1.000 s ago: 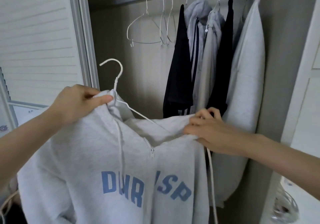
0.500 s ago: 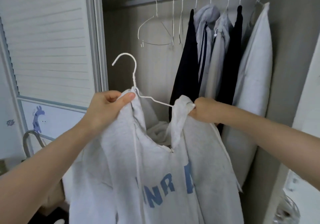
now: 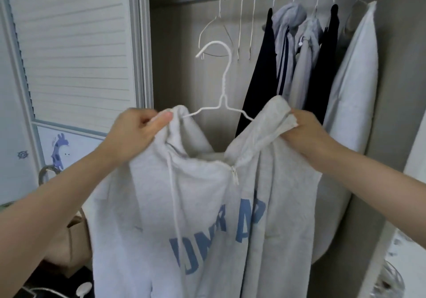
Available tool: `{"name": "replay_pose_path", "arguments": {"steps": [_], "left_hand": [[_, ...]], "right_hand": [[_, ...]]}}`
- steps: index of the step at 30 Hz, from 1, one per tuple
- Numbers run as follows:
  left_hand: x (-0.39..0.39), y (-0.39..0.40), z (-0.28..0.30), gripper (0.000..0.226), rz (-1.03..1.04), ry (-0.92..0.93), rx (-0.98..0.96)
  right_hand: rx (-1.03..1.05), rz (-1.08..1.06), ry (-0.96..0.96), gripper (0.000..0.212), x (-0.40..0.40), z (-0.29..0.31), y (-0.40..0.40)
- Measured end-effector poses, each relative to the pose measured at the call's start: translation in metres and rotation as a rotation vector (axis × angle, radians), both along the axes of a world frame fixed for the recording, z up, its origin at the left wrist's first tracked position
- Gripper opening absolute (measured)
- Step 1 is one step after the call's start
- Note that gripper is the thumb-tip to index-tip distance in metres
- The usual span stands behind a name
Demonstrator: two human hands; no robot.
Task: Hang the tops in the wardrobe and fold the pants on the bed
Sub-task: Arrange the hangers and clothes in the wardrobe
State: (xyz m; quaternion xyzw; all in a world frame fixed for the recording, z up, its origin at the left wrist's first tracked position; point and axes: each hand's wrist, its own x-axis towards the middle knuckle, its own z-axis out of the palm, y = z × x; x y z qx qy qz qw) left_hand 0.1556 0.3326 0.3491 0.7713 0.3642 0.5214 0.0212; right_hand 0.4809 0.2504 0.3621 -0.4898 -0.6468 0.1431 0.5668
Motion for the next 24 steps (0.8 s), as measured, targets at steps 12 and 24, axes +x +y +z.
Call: {"name": "replay_pose_path", "arguments": {"steps": [12, 24], "left_hand": [[-0.036, 0.018, -0.007, 0.052, -0.083, -0.936, -0.578], [-0.038, 0.048, 0.013, 0.061, 0.115, -0.299, -0.48]], "right_hand": [[-0.603, 0.29, -0.358, 0.053, 0.022, 0.008, -0.013], [-0.323, 0.259, 0.161, 0.028, -0.031, -0.009, -0.025]]}}
